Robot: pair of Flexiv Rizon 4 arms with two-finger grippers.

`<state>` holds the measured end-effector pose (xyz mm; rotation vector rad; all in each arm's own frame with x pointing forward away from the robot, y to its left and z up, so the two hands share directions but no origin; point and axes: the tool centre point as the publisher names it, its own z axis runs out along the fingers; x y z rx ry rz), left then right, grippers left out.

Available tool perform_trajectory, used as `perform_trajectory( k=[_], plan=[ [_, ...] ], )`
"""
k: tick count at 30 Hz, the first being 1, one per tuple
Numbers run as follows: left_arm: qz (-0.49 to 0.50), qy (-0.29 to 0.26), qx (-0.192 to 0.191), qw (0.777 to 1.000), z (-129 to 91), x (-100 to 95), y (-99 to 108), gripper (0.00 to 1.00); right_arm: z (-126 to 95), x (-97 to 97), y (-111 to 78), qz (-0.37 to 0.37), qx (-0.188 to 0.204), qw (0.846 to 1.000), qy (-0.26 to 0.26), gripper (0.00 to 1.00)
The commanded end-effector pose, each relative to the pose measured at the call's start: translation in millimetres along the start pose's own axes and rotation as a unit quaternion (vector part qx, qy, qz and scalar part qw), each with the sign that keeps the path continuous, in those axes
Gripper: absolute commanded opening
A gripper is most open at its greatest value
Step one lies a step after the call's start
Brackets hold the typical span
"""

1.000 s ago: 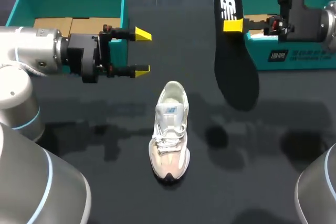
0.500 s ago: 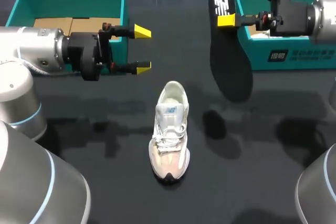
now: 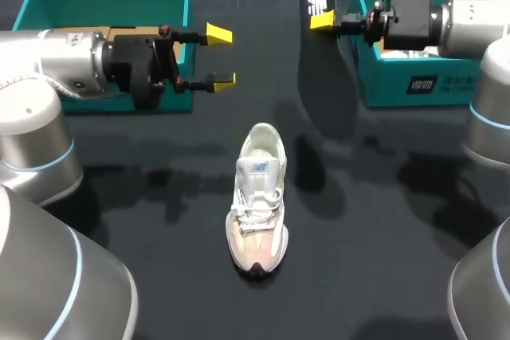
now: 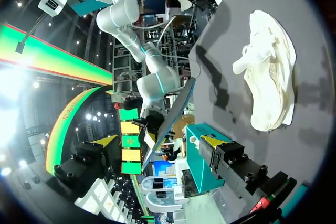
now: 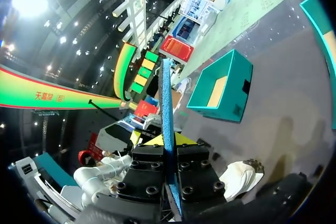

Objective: Take the shoe out of the shoebox, open the shoe tongue, remove and reinsert the insole, then place the shoe into the shoebox

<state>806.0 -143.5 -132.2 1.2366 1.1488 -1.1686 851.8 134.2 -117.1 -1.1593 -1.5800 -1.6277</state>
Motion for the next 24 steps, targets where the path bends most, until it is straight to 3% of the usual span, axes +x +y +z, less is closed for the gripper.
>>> perform_trajectory(
  k=[1,6,13,16,24],
  plan=[
    [0.0,0.006,0.008,1.0,2.7,-3.2,8.2,1.0,10.6,-4.5,4.9,0.0,0.003,1.0,0.002,0.0],
    [0.005,0.007,0.005,1.0,5.5,-2.1,6.3,1.0,10.6,-4.5,4.9,0.0,0.003,1.0,0.002,0.0],
    [0.001,-0.008,-0.011,1.0,17.8,-2.4,8.9,1.0,37.1,-18.1,11.7,0.081,0.028,0.996,0.031,0.0],
    [-0.012,0.002,0.007,1.0,21.0,-3.8,12.2,1.0,41.3,-19.4,12.3,0.113,0.035,0.992,0.035,0.0],
    [-0.012,0.002,0.007,1.0,21.0,-3.8,12.2,1.0,41.3,-19.4,12.3,0.113,0.035,0.992,0.035,0.0]
  ],
)
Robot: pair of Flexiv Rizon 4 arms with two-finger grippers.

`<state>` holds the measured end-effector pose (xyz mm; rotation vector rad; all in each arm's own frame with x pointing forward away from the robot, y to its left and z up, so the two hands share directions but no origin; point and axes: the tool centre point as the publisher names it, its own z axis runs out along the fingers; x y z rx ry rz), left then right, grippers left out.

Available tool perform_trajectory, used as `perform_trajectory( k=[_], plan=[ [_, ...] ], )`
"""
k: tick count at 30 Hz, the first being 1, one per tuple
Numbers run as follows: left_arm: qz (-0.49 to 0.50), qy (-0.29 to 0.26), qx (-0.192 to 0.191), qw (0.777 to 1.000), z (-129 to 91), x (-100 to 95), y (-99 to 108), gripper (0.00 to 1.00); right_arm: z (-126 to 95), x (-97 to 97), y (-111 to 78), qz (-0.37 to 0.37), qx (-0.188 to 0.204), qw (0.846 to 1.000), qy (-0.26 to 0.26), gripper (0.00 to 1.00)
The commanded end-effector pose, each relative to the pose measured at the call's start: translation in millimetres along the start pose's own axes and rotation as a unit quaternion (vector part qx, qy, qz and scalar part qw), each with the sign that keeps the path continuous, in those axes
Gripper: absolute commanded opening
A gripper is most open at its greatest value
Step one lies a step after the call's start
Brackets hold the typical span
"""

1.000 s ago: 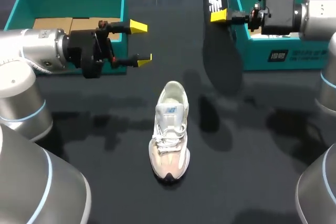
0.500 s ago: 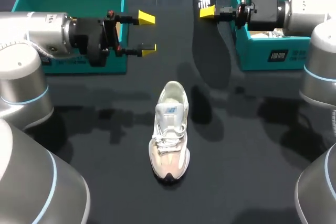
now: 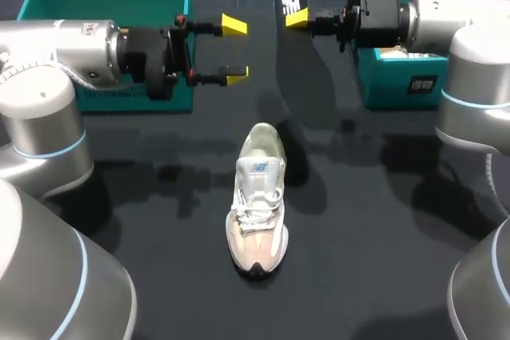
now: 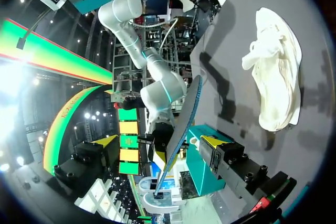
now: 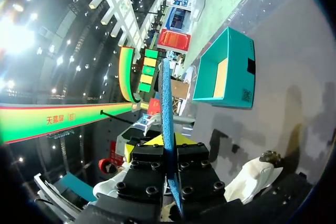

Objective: Take the shoe out of the shoebox, open the shoe tongue, remove and reinsert the insole, then place the shoe into the shoebox

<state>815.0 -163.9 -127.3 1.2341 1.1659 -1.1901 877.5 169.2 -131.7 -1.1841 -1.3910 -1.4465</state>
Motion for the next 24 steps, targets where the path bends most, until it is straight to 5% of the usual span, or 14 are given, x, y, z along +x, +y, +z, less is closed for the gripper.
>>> perform_trajectory(
  k=[1,13,24],
  plan=[
    [0.0,0.0,0.003,1.0,0.6,0.2,2.7,1.0,1.1,-0.3,1.3,0.0,0.003,1.0,-0.001,0.0],
    [-0.004,-0.007,-0.012,1.0,19.0,14.8,17.4,1.0,17.0,-5.3,1.4,0.101,0.007,0.995,-0.002,0.0],
    [-0.019,0.01,-0.01,1.0,27.3,17.3,21.9,1.0,21.5,-5.7,1.6,0.11,0.008,0.994,-0.002,0.0]
  ],
)
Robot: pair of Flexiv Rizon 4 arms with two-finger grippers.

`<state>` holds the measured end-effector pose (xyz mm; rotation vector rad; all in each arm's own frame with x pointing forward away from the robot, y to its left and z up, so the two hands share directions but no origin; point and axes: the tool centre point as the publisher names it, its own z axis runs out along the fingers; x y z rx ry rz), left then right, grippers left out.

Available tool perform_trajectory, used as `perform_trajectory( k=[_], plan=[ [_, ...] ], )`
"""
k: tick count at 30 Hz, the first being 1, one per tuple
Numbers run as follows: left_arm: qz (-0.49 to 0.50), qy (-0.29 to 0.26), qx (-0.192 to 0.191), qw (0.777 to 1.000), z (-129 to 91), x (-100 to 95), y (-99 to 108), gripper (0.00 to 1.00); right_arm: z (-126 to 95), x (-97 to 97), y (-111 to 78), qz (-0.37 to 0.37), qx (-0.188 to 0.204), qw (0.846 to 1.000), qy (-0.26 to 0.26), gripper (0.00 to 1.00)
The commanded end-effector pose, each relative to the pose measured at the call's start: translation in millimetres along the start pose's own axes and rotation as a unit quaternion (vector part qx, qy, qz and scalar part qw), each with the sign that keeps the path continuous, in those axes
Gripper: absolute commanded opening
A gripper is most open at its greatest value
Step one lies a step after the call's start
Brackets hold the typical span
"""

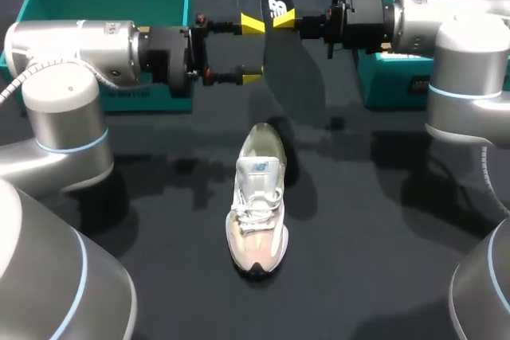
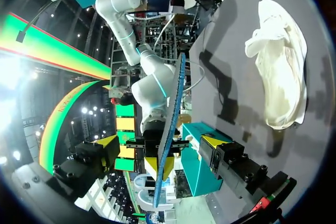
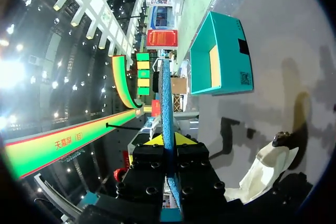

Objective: Take the shoe out of the shoebox, open the shoe tongue, remove and reinsert the insole, then place the shoe into the shoebox

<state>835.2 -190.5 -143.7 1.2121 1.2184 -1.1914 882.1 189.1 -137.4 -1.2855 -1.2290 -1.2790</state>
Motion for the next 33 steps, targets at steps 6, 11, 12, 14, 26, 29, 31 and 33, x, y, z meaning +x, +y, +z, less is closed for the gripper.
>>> perform_trajectory(
  k=[6,11,12,14,26,29,31,33],
  plan=[
    [-0.001,0.0,-0.013,1.0,10.6,4.5,7.1,1.0,12.6,-8.7,7.0,0.031,-0.009,0.999,0.003,0.0],
    [-0.002,0.003,-0.017,1.0,15.0,8.6,10.7,1.0,15.7,-13.0,6.9,0.047,-0.025,0.998,0.013,0.0],
    [-0.002,0.003,-0.017,1.0,16.1,9.6,11.1,1.0,16.1,-13.4,6.9,0.05,-0.029,0.998,0.013,0.0],
    [-0.002,0.005,-0.02,1.0,18.0,11.4,12.0,0.93,16.5,-14.6,7.3,0.054,-0.034,0.998,0.012,0.0],
    [0.015,0.022,-0.033,0.999,25.0,16.7,13.9,0.45,17.3,-20.3,6.8,0.064,-0.048,0.997,0.012,0.0],
    [0.015,0.023,-0.033,0.999,24.6,17.6,13.9,0.45,16.2,-21.8,6.6,0.066,-0.051,0.996,0.011,0.0],
    [0.016,0.026,-0.032,0.999,23.8,18.1,12.5,0.44,15.1,-22.7,6.7,0.067,-0.052,0.996,0.011,0.0],
    [0.018,0.029,-0.032,0.999,23.3,18.9,11.4,0.43,14.3,-23.8,6.8,0.068,-0.053,0.996,0.011,0.0]
  ],
)
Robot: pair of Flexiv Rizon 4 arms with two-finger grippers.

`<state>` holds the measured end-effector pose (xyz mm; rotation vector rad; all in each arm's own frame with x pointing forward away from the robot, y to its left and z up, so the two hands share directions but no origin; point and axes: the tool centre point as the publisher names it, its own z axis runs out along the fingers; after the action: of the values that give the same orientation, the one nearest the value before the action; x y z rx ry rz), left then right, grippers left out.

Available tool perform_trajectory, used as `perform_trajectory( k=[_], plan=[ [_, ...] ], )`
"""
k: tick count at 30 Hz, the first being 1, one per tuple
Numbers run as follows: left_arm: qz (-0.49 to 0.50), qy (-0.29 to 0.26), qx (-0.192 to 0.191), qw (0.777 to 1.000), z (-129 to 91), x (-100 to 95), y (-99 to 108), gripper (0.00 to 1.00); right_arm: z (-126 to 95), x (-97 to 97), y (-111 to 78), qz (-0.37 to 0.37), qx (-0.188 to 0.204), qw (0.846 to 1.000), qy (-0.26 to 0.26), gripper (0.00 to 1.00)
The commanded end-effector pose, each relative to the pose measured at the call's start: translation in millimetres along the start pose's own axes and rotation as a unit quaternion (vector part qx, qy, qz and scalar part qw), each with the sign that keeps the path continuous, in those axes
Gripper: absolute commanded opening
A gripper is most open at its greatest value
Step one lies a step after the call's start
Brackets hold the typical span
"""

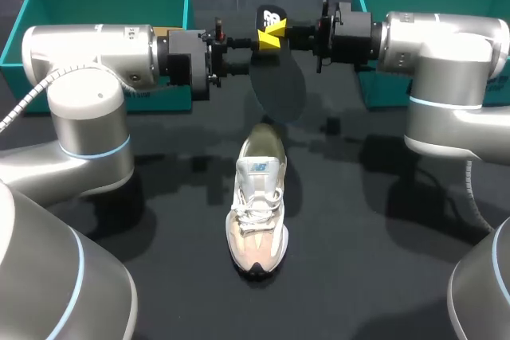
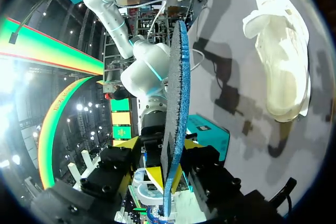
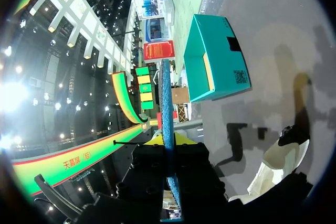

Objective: Take the shoe out of the shoebox, open the shoe tongue, remove and reinsert the insole, then place the shoe into the shoebox

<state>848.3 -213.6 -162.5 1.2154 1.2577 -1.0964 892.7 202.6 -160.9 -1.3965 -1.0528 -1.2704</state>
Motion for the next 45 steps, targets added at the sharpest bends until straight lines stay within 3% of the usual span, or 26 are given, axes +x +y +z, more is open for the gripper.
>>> perform_trajectory(
  k=[1,4,6,7,17,18,19,20,27,33,44,45],
  plan=[
    [0.003,0.006,-0.001,1.0,-0.3,0.9,-1.7,0.41,-1.6,-1.2,-1.1,0.002,-0.002,1.0,-0.001,0.0],
    [0.004,0.011,-0.001,1.0,-0.2,3.1,-0.8,0.3,-2.0,-2.3,-0.2,0.004,-0.002,1.0,-0.002,0.0],
    [0.004,0.013,-0.001,1.0,-0.1,3.6,-0.5,0.16,-2.0,-2.7,0.2,0.004,-0.002,1.0,-0.002,0.0],
    [0.004,0.014,-0.002,1.0,0.0,3.7,-0.4,0.0,-2.1,-3.0,0.6,0.005,-0.001,1.0,-0.002,0.0],
    [0.009,0.02,0.004,1.0,-0.6,1.7,-3.2,0.0,-2.5,-4.1,0.3,0.007,0.004,1.0,0.001,0.0],
    [0.009,0.021,0.005,1.0,-1.9,0.8,-3.9,0.0,-2.9,-4.0,0.0,0.007,0.005,1.0,0.001,0.35],
    [0.01,0.022,0.005,1.0,-3.8,-0.9,-4.8,0.0,-3.6,-3.7,-0.5,0.006,0.005,1.0,0.002,0.77],
    [0.011,0.024,0.005,1.0,-6.0,-1.9,-5.4,0.0,-4.6,-3.5,-0.9,0.006,0.006,1.0,0.002,1.0],
    [-0.008,0.037,-0.002,0.999,-33.6,-7.8,-9.4,0.0,-21.7,-3.1,-7.7,0.0,0.004,1.0,0.006,1.0],
    [-0.094,0.038,0.005,0.995,-54.9,-11.6,-14.3,0.0,-37.7,-2.3,-12.5,-0.018,0.019,0.999,0.021,1.0],
    [-0.094,0.038,0.005,0.995,-54.9,-11.6,-14.3,0.0,-37.7,-2.3,-12.5,-0.018,0.019,0.999,0.021,1.0],
    [-0.129,0.034,0.019,0.991,-54.3,-12.7,-16.7,0.0,-37.7,-2.3,-12.5,-0.018,0.019,0.999,0.021,1.0]
  ],
)
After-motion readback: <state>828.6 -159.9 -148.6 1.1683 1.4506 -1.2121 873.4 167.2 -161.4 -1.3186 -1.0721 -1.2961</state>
